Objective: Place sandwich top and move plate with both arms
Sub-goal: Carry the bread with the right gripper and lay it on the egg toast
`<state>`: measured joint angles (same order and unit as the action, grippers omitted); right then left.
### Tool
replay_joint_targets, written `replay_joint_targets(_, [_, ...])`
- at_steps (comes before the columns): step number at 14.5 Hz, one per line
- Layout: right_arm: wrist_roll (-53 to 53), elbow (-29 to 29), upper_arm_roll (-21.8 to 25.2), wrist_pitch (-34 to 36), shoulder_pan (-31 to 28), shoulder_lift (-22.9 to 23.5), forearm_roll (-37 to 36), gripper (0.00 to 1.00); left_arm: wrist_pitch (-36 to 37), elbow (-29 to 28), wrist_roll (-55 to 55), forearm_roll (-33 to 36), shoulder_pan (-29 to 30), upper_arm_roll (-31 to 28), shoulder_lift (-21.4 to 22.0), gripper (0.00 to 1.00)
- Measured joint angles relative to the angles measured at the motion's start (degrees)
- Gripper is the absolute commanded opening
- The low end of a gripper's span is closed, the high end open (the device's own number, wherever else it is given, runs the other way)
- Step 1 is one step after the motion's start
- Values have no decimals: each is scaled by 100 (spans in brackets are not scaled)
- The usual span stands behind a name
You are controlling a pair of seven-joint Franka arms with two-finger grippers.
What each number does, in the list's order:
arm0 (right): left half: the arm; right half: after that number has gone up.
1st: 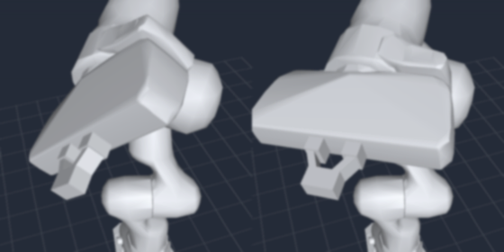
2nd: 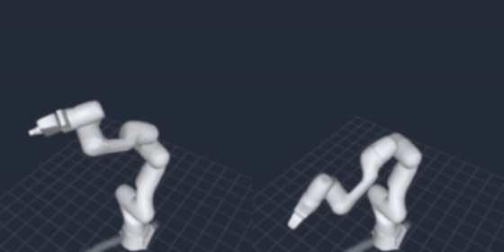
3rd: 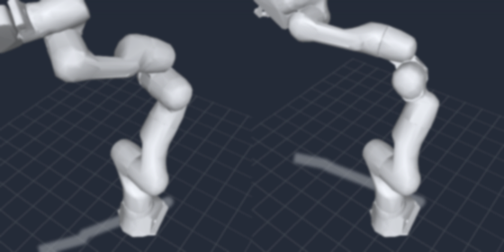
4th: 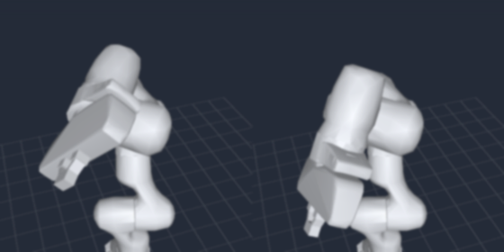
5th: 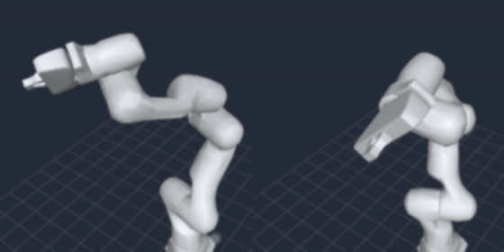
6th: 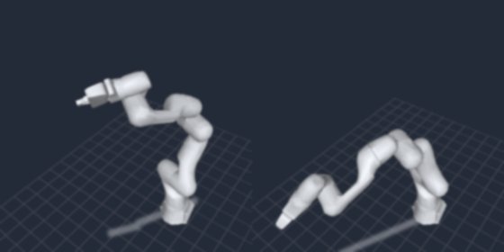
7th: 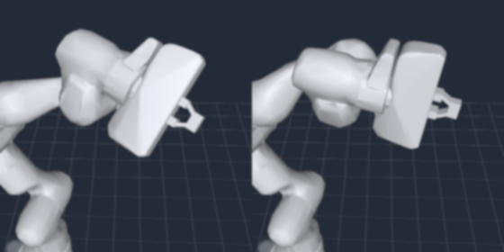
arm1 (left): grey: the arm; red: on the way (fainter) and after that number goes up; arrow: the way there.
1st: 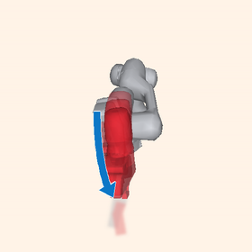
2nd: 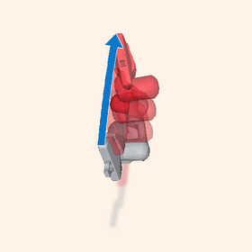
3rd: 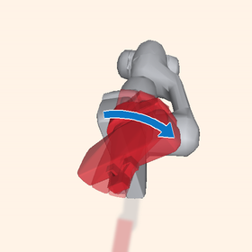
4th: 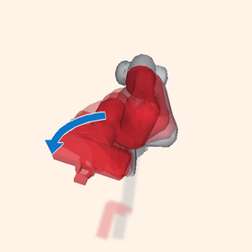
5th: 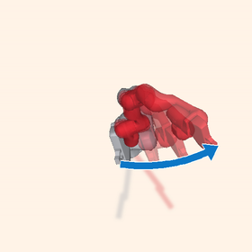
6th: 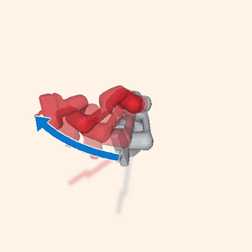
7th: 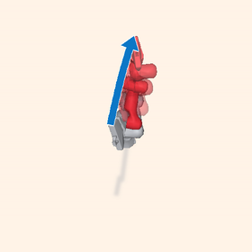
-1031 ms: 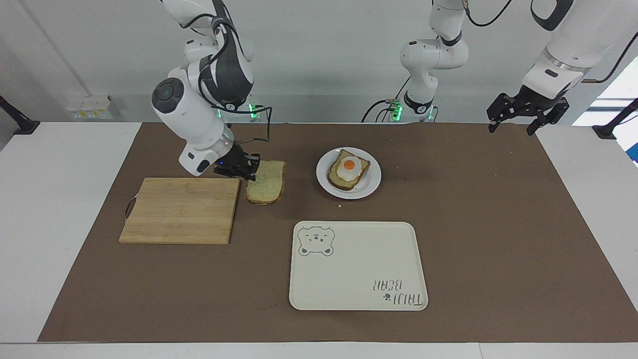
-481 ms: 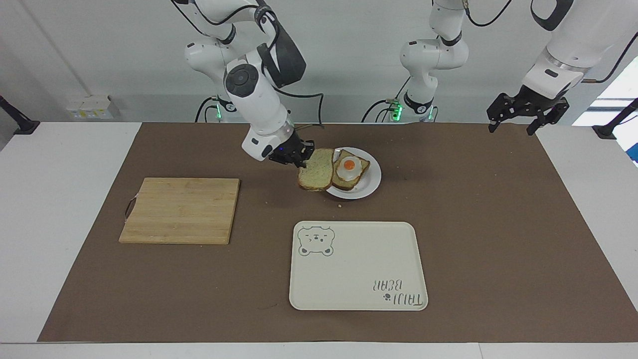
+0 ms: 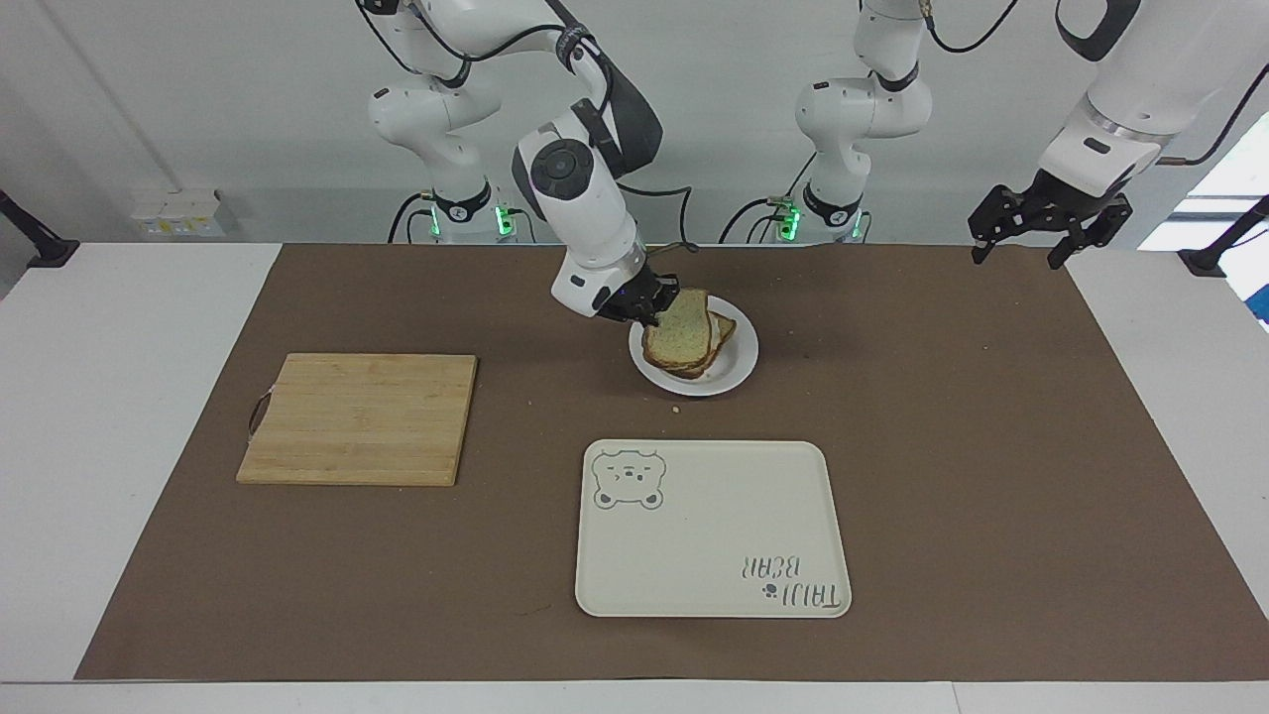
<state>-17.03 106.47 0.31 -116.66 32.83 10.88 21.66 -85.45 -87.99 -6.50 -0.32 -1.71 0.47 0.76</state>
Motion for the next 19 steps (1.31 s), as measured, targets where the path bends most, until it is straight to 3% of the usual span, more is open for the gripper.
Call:
replay_joint_targets(4, [-31,213,-3,-521,398,207,3,0,0,0,0,0,0,0,0,100])
replay_joint_targets(12, [-219,407,0,-1058,627,602,4,0,0,0,0,0,0,0,0,100])
replay_joint_targets(14, [-240,423,8,-1058,626,613,5,99,0,0,0,0,0,0,0,100])
replay_joint_targets(19, [-246,393,48,-1065,618,613,-42,100,0,0,0,0,0,0,0,100])
